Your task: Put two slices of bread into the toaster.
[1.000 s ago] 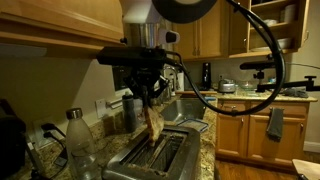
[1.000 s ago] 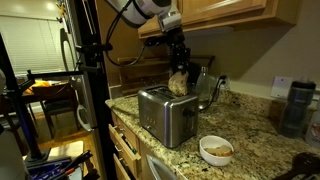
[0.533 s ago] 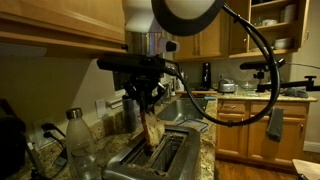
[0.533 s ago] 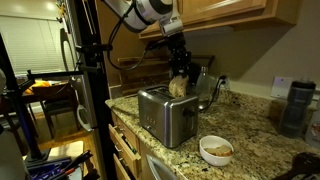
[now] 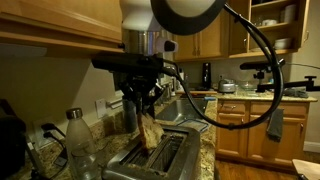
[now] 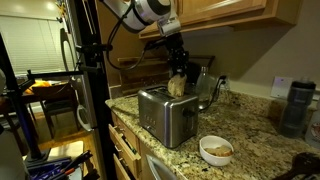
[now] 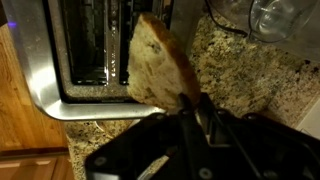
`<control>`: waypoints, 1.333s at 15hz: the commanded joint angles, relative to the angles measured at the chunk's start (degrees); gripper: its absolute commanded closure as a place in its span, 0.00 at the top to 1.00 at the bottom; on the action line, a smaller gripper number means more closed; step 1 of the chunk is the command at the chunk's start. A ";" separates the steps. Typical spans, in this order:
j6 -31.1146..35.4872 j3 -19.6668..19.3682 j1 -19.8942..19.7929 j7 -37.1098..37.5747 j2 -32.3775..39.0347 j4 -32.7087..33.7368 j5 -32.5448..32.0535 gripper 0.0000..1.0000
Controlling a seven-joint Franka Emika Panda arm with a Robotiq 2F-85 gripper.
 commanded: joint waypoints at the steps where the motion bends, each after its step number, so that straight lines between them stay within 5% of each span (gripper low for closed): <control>1: 1.00 0.99 0.90 2.42 0.85 0.87 -0.37 0.10; 9: 1.91 1.61 2.16 3.52 4.06 2.10 0.12 0.11; 11: 2.18 1.44 2.27 4.05 4.12 1.69 0.11 0.37; 20: -0.46 0.85 2.11 4.79 2.87 0.60 -0.75 0.91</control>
